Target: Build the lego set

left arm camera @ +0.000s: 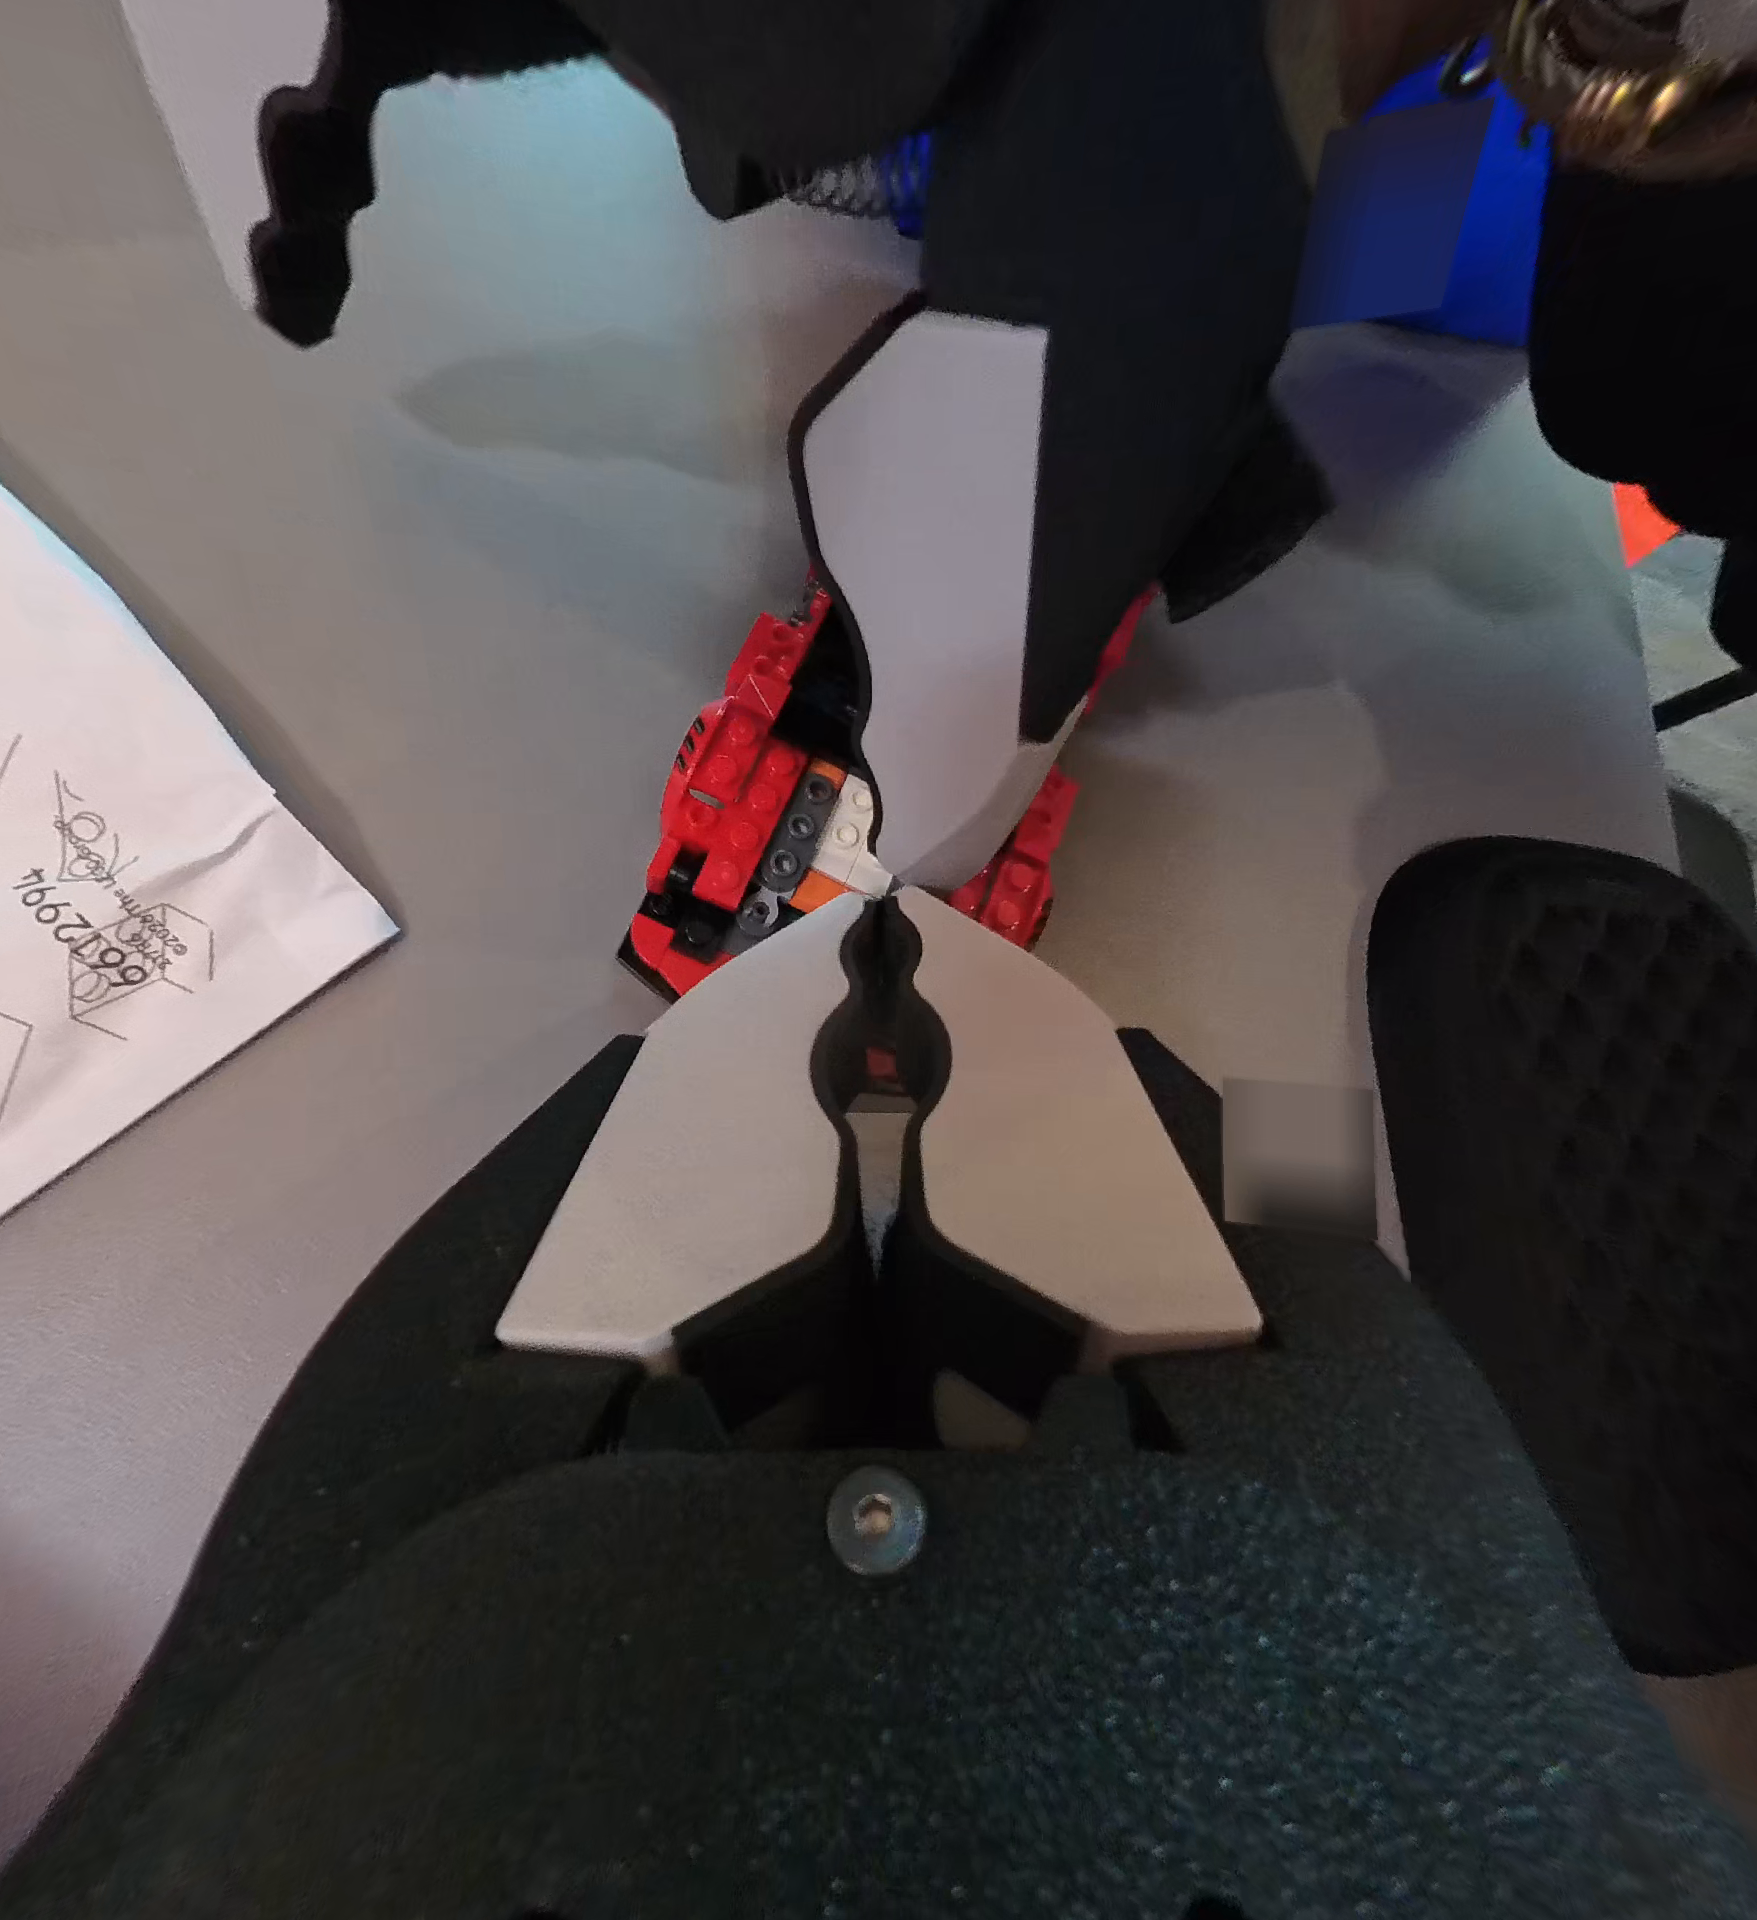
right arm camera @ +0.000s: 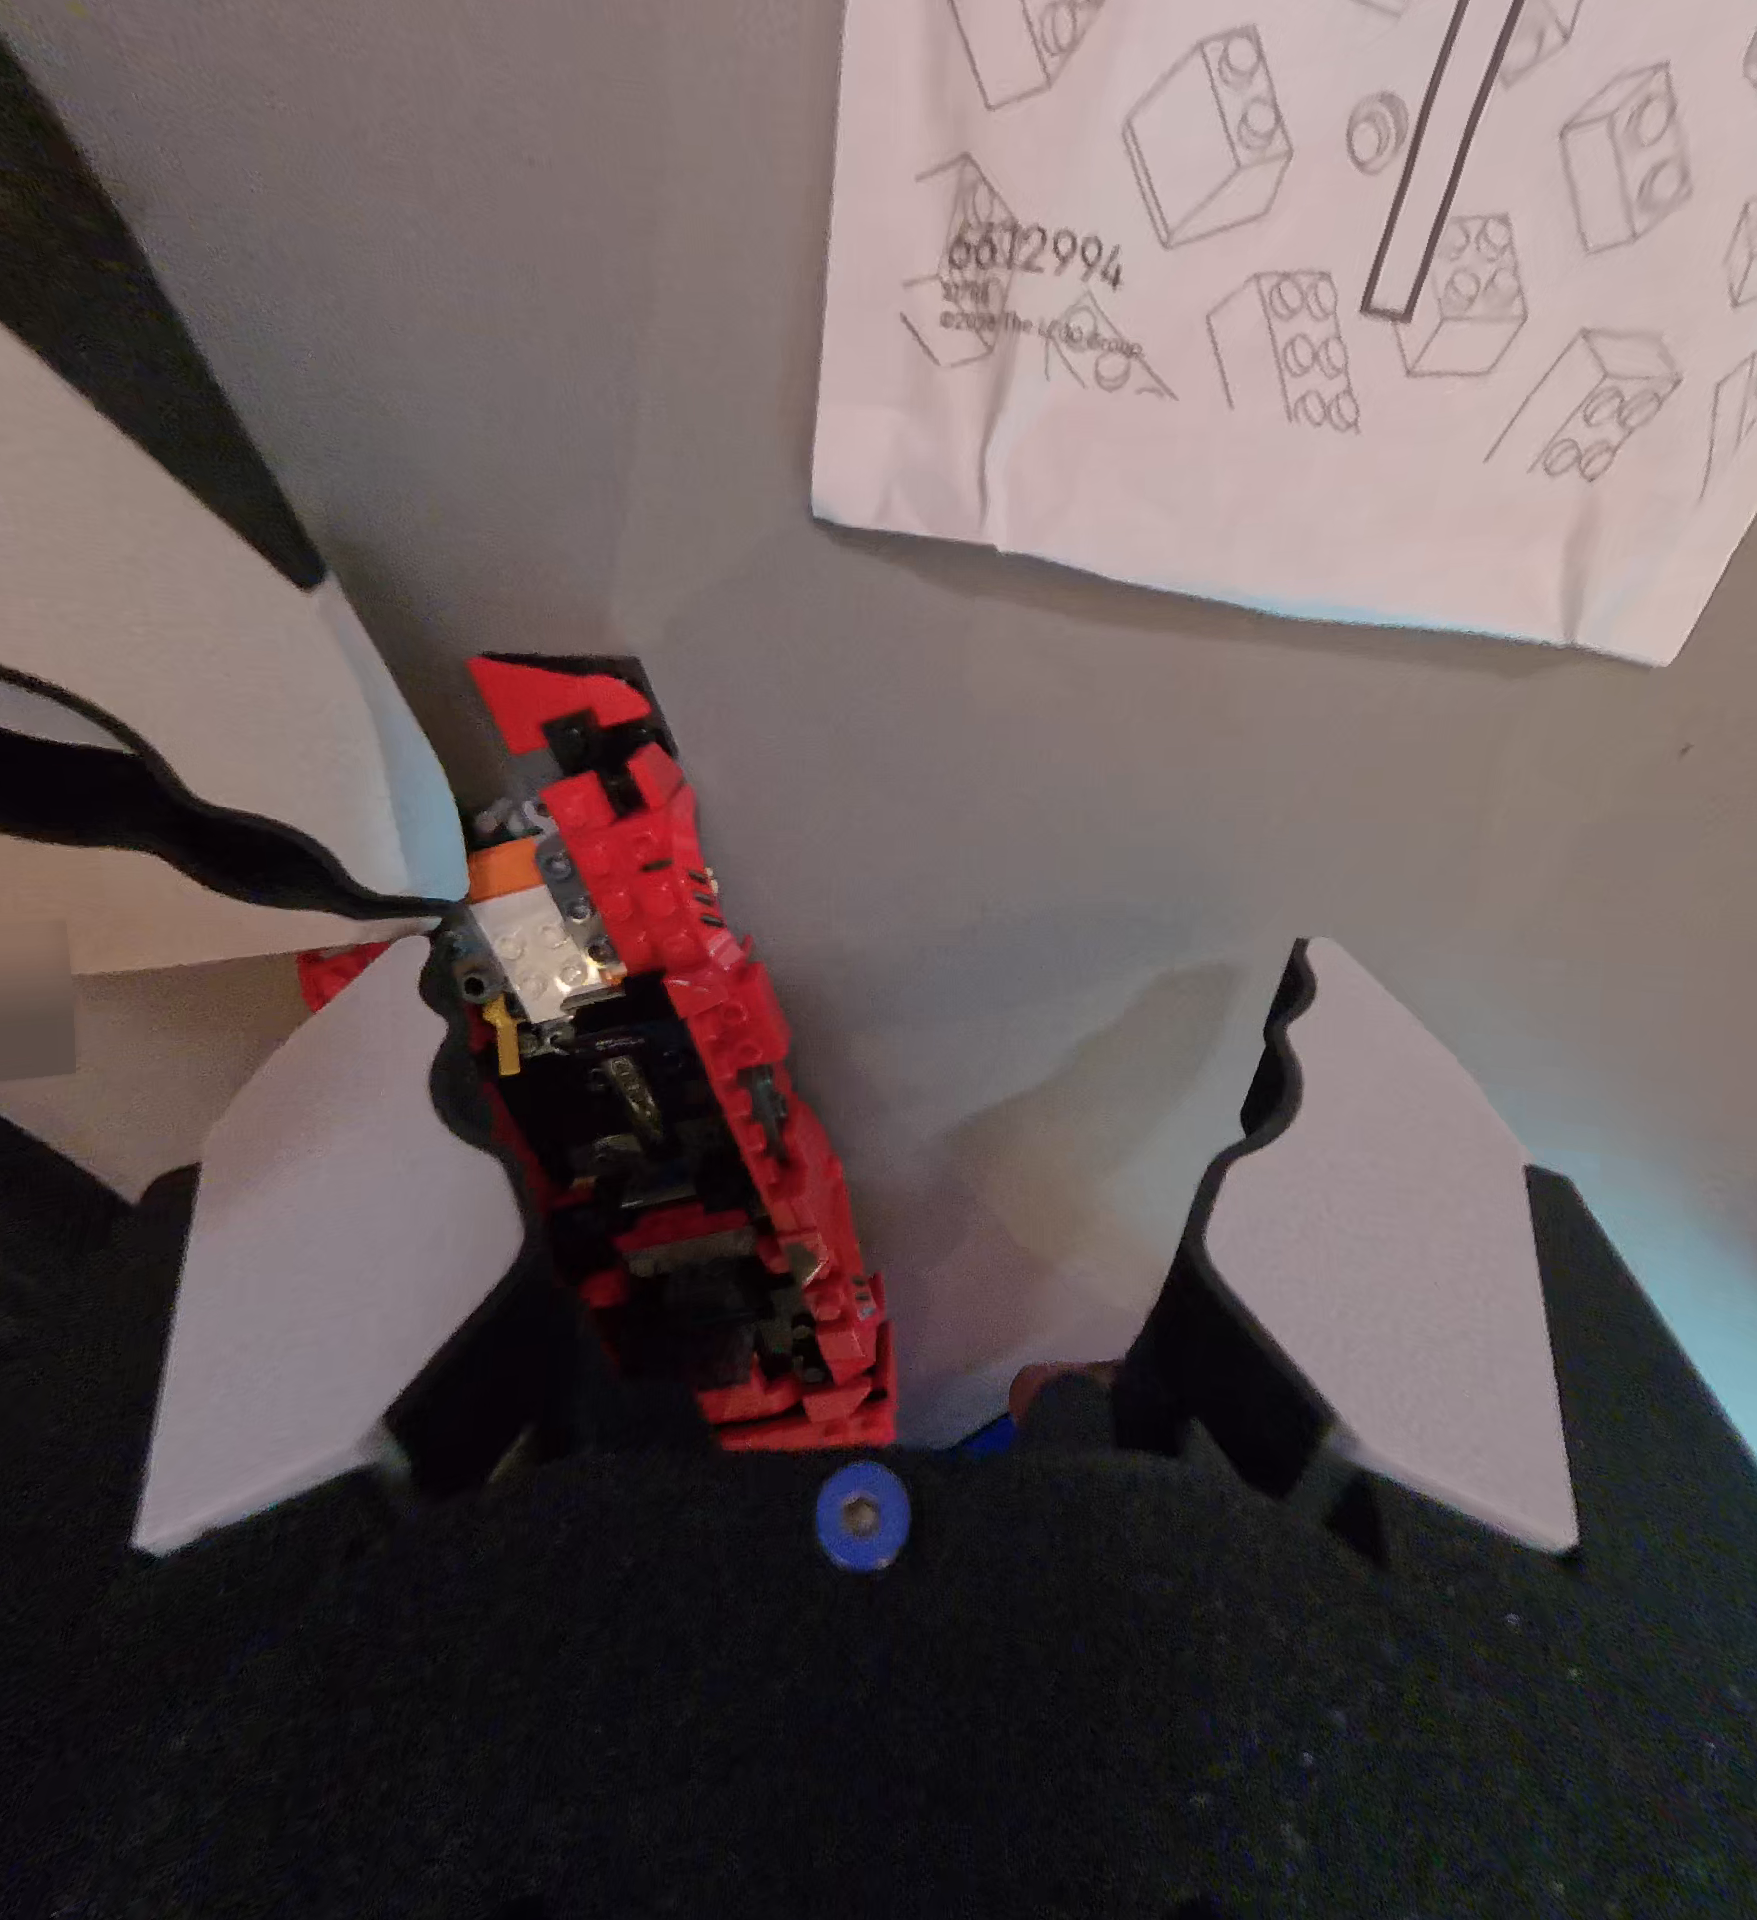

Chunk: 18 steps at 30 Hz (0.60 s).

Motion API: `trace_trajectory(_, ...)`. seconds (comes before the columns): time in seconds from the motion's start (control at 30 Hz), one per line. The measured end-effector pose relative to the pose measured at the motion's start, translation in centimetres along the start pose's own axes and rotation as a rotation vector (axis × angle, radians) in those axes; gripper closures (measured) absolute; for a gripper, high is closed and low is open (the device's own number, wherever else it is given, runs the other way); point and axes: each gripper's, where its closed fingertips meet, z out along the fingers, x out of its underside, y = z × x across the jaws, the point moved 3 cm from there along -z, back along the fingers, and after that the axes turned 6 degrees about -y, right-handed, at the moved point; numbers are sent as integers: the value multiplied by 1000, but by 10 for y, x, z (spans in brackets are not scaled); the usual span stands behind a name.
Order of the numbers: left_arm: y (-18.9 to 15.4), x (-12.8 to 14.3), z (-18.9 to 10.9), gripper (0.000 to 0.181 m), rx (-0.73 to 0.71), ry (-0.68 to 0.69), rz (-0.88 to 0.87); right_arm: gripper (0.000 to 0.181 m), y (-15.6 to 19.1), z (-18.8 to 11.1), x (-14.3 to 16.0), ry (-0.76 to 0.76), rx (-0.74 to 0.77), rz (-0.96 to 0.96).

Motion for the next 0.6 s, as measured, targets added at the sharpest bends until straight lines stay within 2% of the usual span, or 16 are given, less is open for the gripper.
trace_trajectory(0.17,0,0,0,181,5,4,21,44,-10,-10,1,-93,30,36)
trace_trajectory(0.47,-2,0,-1,181,13,27,77,42,0,-1,8,-76,-32,34)
trace_trajectory(0.6,-2,0,-1,181,26,49,104,43,-5,-4,8,-82,-9,33)
